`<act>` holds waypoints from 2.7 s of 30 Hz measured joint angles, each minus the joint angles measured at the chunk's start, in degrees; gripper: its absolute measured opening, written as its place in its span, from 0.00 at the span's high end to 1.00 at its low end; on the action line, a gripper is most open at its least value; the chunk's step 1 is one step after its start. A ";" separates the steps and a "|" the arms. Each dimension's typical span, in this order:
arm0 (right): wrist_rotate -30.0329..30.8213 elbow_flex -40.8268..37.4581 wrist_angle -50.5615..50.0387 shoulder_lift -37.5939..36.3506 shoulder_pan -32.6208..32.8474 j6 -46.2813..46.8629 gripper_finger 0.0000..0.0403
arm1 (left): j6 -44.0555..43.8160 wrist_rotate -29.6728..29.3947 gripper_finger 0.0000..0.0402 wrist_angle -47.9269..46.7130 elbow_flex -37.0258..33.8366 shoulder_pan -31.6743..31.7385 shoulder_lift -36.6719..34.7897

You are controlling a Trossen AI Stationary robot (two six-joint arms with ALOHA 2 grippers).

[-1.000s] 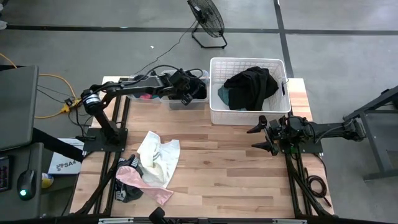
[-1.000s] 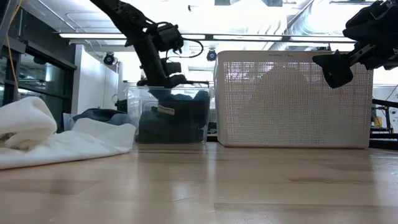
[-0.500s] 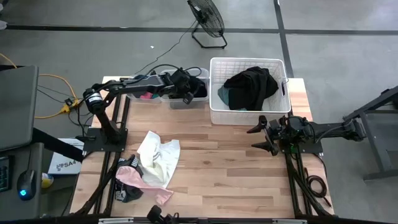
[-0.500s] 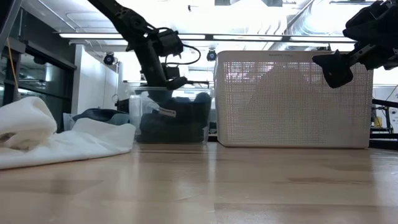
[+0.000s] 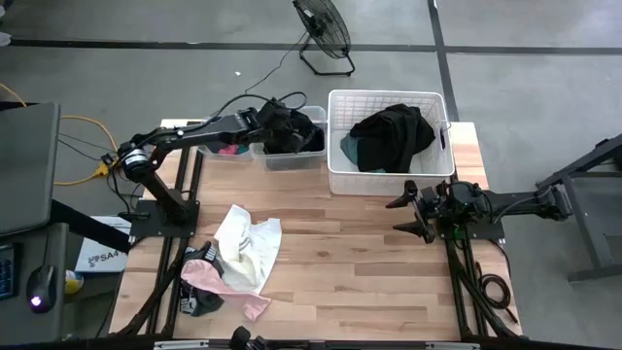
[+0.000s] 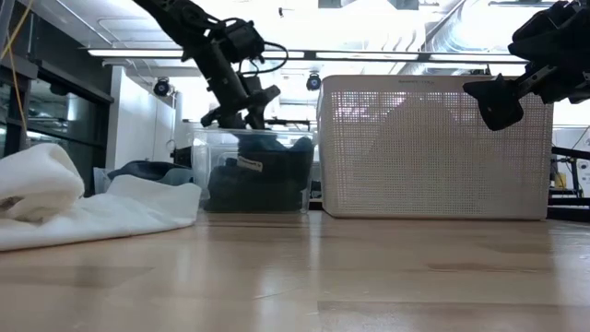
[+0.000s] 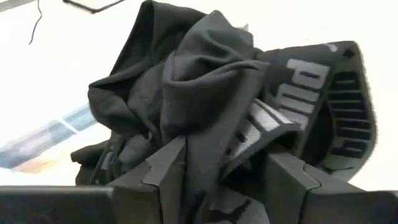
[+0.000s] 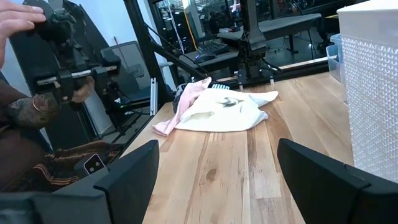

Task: Pick & Place Cloths
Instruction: Put the black boxer into the right transparent bin, then put the white boxer into the right transparent bin

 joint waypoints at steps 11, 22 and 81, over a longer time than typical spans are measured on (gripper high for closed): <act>0.00 -0.01 0.01 -0.01 0.00 0.00 0.21 | -0.73 -1.38 0.56 -2.01 0.00 -0.26 -2.45; 0.00 0.00 0.00 -0.01 -0.02 0.00 0.21 | -1.17 -7.48 0.56 -7.31 0.00 -1.16 -6.83; -0.02 0.00 0.00 0.02 -0.02 0.00 0.21 | 11.81 -1.65 0.68 1.19 2.12 -2.87 -4.79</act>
